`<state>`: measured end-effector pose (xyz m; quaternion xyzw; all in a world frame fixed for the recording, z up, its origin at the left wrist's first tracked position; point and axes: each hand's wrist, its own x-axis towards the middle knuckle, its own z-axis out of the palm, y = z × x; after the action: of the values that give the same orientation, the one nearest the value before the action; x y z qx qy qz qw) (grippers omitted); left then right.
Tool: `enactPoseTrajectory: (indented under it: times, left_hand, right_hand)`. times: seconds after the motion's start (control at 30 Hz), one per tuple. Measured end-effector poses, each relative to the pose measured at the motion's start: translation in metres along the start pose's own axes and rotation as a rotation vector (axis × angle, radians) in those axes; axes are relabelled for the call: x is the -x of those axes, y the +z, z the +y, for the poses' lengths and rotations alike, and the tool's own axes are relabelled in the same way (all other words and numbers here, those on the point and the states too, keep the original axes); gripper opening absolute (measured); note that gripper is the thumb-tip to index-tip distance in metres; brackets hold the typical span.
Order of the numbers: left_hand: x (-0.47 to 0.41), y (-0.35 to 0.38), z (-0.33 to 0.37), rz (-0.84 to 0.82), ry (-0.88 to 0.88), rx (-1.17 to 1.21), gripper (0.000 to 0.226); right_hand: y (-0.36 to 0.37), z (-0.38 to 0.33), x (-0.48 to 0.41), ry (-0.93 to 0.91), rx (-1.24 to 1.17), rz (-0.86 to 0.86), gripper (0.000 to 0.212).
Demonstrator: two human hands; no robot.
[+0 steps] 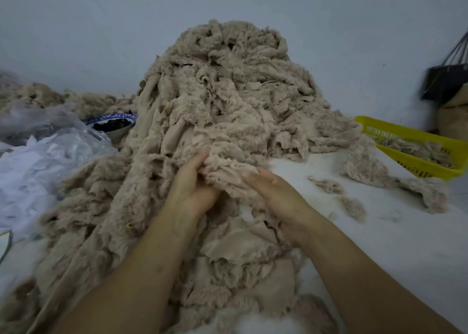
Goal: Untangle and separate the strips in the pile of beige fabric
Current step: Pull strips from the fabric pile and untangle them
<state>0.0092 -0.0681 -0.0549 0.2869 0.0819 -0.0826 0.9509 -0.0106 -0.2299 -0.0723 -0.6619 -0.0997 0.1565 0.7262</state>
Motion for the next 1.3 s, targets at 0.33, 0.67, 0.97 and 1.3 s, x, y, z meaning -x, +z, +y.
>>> enactPoseTrajectory:
  times: [0.33,0.67,0.97,1.3]
  left_hand:
    - [-0.009,-0.015,0.016,0.139,0.205,0.248,0.020]
    - [-0.010,-0.007,0.006,0.015,0.276,0.019,0.057]
    - [0.004,-0.003,-0.027,0.248,0.471,-1.087,0.063]
    - [0.011,0.005,-0.036,-0.192,0.194,-0.669,0.036]
  right_hand:
    - [-0.033,-0.012,0.000,-0.075,-0.643,0.274,0.030]
    - [-0.035,-0.014,-0.001,-0.111,-0.839,0.267,0.042]
    - [-0.017,-0.008,-0.005,-0.105,-0.650,0.031,0.047]
    - [-0.011,-0.005,-0.006,-0.095,-0.458,0.080,0.040]
